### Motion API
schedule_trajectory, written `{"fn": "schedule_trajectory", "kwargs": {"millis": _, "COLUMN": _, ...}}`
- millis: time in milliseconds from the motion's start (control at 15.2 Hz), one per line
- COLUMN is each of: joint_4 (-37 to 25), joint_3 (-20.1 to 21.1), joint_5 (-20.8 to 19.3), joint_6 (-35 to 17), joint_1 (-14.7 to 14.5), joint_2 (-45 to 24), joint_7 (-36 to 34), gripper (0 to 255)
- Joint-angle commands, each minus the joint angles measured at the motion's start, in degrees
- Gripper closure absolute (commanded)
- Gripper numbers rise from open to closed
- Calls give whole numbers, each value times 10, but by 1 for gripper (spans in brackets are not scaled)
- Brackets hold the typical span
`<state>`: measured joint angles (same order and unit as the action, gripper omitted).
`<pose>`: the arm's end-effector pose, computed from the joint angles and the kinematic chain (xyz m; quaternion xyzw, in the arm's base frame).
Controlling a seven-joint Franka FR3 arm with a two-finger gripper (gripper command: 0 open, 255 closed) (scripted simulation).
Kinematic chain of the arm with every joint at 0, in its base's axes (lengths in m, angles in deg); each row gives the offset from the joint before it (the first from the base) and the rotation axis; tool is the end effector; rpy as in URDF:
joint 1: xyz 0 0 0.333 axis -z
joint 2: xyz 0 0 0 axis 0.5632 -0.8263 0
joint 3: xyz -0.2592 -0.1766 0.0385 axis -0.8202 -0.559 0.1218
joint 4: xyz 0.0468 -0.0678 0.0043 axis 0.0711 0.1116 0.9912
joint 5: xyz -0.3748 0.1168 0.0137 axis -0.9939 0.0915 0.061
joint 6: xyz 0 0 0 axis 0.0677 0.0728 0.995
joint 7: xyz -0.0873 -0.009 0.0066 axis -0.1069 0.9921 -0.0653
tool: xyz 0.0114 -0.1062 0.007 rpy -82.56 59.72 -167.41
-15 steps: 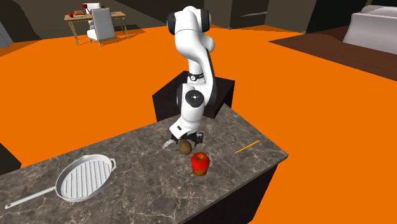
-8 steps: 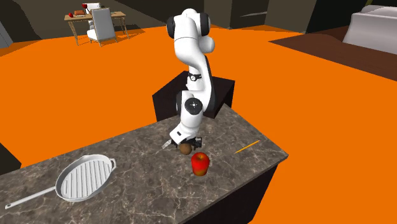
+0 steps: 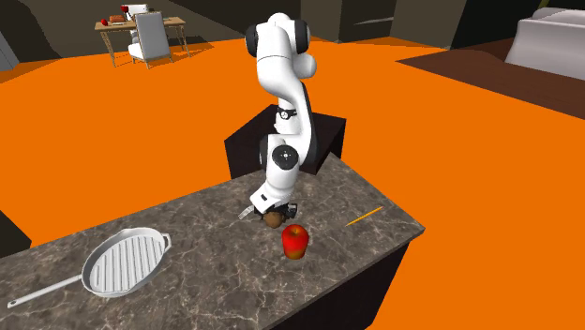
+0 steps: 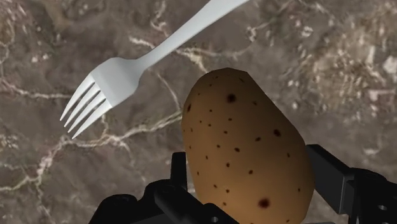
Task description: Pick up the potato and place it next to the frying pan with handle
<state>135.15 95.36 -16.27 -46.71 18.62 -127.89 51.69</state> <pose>0.6003 0.2476 0.1331 0.9715 0.1930 -0.0949 0.0998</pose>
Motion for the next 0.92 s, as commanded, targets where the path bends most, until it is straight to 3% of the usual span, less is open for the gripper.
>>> {"fn": "schedule_trajectory", "kwargs": {"millis": 0, "joint_4": 0, "joint_3": 0, "joint_5": 0, "joint_6": 0, "joint_1": 0, "joint_2": 0, "joint_7": 0, "gripper": 255}}
{"fn": "schedule_trajectory", "kwargs": {"millis": 858, "joint_4": 9, "joint_3": 5, "joint_5": 6, "joint_6": 21, "joint_1": 3, "joint_2": 30, "joint_7": 6, "gripper": 255}}
